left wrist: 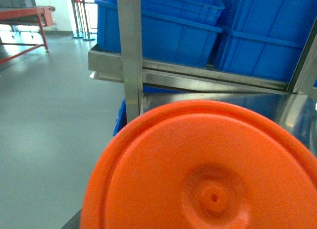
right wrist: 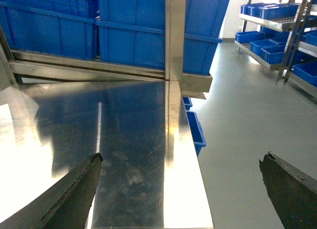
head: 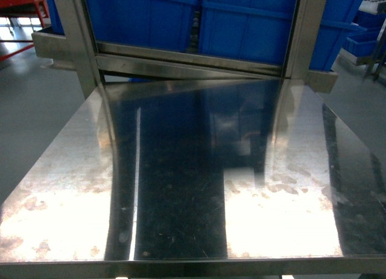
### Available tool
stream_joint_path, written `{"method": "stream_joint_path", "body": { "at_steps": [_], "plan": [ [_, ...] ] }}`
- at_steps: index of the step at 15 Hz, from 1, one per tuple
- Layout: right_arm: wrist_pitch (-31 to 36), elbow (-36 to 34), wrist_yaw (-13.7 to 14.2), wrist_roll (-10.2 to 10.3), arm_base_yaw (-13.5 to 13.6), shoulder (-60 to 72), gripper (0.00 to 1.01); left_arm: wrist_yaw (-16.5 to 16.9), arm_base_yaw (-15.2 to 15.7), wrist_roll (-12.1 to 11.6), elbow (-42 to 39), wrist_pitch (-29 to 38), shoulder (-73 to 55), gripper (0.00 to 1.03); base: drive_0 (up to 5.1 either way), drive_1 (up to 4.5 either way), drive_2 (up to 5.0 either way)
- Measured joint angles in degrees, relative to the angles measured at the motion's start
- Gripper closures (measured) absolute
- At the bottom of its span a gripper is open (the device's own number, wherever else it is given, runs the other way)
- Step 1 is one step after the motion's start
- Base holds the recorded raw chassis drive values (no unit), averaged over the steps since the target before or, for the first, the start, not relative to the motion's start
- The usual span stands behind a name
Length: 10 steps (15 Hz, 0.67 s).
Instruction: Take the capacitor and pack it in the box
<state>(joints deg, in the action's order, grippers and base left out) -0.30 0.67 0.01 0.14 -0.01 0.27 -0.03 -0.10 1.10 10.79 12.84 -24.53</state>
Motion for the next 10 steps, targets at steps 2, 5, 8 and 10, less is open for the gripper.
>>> {"method": "stream_joint_path", "body": {
  "at_steps": [2,5,8,10],
  "plan": [
    [0.0,0.0,0.0,0.0,0.0,0.0,0.03,0.0,0.0,-0.1,-2.3,0.1,2.8,0.59,0.0,0.0,0.0],
    [0.0,0.0,0.0,0.0,0.0,0.0,0.03,0.0,0.0,-0.1,-5.0,-0.6,6.1,0.59,0.0,0.0,0.0],
    [0.0,0.0,0.0,0.0,0.0,0.0,0.03,0.0,0.0,-0.1,-6.8,-1.9,9.4,0.59,0.0,0.0,0.0],
    [0.0,0.0,0.0,0.0,0.0,0.0,0.03,0.0,0.0,-0.1,-7.8,-2.9,11.2,0.59,0.0,0.0,0.0]
  ]
}}
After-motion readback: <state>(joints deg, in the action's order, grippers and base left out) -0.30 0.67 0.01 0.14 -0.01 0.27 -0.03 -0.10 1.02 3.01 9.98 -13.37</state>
